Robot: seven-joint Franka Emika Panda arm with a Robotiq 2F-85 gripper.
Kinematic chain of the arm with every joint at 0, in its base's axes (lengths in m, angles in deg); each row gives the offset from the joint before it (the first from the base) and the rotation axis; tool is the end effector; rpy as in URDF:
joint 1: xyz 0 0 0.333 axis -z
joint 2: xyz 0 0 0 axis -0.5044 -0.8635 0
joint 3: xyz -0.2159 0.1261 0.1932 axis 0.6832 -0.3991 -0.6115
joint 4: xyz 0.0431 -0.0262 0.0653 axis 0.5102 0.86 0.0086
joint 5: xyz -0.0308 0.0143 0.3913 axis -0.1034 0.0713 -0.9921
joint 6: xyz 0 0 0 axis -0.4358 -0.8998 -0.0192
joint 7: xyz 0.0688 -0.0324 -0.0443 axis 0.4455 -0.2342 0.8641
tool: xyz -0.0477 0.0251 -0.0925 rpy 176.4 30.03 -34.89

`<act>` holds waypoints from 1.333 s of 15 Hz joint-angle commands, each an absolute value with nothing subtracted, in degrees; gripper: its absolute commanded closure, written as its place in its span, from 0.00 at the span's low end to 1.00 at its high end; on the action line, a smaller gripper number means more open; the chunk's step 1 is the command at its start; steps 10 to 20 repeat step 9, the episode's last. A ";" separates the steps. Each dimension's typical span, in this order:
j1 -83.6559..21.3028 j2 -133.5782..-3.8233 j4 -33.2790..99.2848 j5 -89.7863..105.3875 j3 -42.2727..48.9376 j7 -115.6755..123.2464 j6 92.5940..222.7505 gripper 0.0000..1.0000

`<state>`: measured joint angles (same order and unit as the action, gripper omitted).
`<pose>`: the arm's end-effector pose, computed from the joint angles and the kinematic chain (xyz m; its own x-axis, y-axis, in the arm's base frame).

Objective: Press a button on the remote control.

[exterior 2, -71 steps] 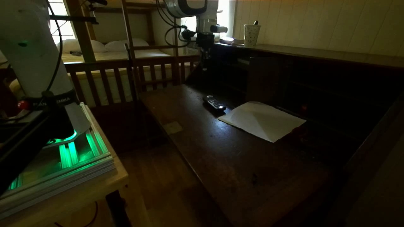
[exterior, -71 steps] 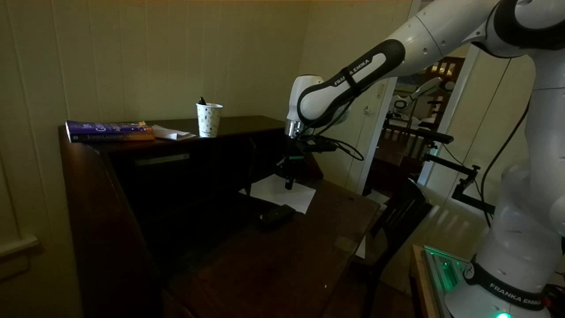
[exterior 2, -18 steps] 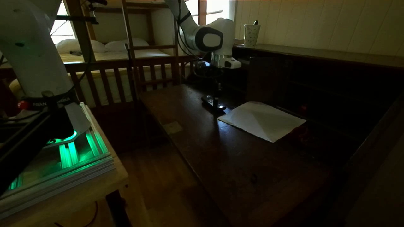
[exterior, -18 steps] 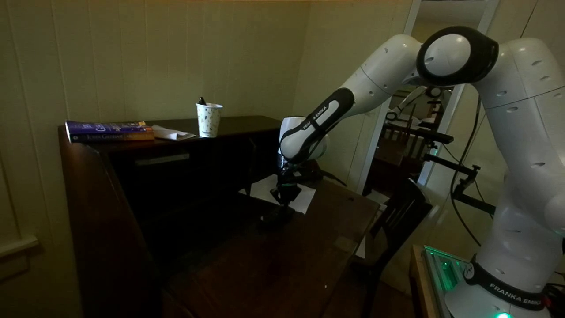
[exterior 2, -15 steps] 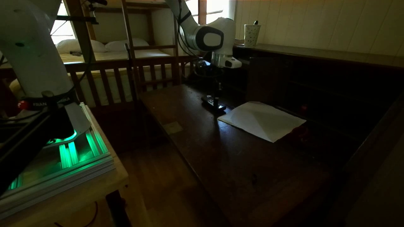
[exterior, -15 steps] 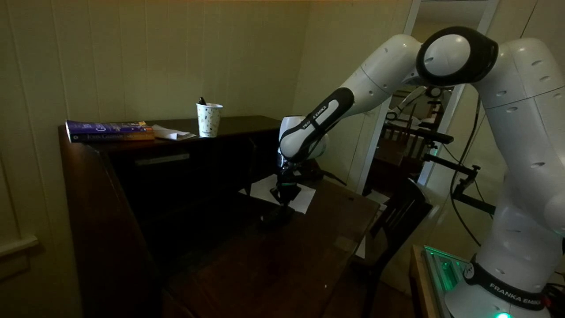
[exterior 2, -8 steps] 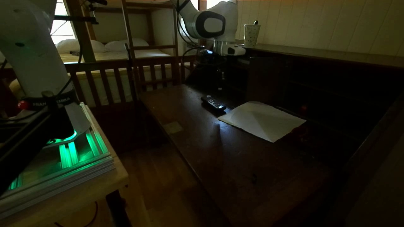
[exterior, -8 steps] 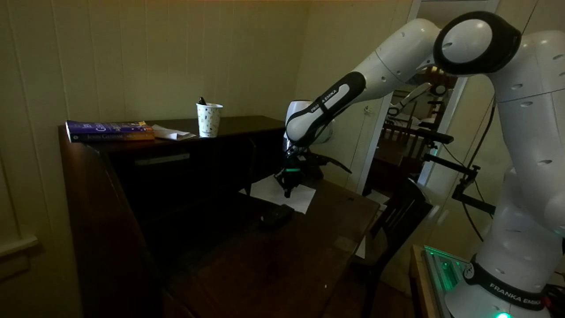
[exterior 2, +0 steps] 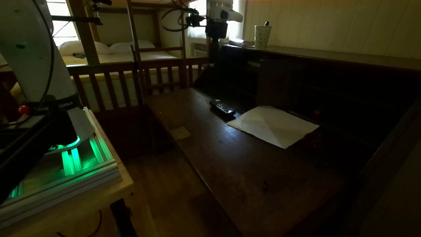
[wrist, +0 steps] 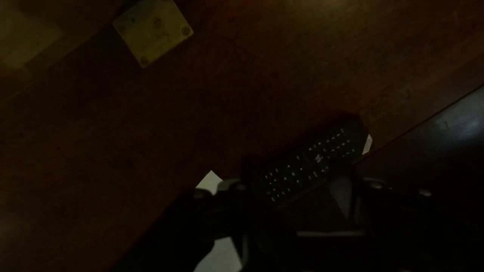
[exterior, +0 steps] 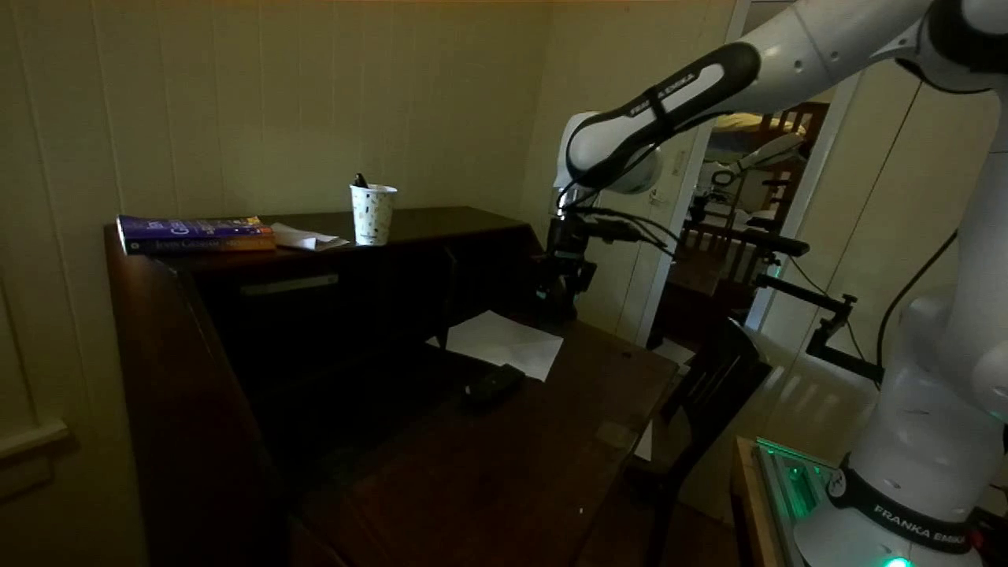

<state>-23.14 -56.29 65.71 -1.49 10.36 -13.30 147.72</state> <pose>0.5083 -0.1616 0.3509 0.7213 -0.6852 -0.1012 -0.6911 -0.7218 -0.0380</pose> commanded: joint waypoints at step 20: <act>-21.96 -46.53 69.72 -1.30 9.16 -13.31 144.26 0.02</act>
